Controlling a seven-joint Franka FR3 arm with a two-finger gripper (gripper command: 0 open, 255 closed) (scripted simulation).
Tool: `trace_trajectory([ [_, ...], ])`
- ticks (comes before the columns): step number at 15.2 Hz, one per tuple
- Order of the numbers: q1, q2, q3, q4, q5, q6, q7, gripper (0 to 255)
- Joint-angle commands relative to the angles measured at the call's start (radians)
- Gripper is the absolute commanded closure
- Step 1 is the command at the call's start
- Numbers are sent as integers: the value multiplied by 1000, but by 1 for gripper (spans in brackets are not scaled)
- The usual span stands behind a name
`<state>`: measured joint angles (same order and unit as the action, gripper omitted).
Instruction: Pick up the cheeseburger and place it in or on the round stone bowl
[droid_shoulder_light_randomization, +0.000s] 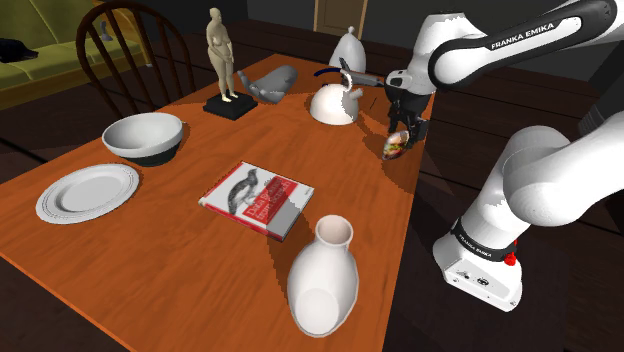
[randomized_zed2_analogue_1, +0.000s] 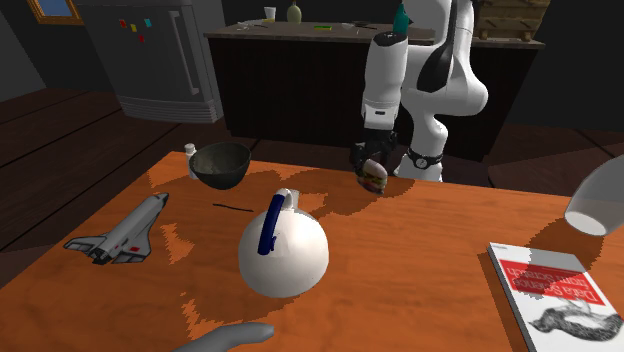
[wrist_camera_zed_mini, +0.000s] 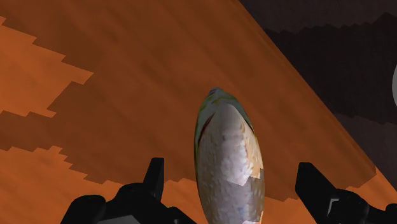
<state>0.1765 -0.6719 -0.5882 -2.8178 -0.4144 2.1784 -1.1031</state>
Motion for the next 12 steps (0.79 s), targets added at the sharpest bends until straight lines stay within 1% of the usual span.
trace_trajectory([
  [1,0,1,0,0,0,1,0,0],
  [3,0,0,0,0,0,1,0,0],
  [4,0,0,0,0,0,1,0,255],
  [12,0,0,0,0,0,1,0,255],
])
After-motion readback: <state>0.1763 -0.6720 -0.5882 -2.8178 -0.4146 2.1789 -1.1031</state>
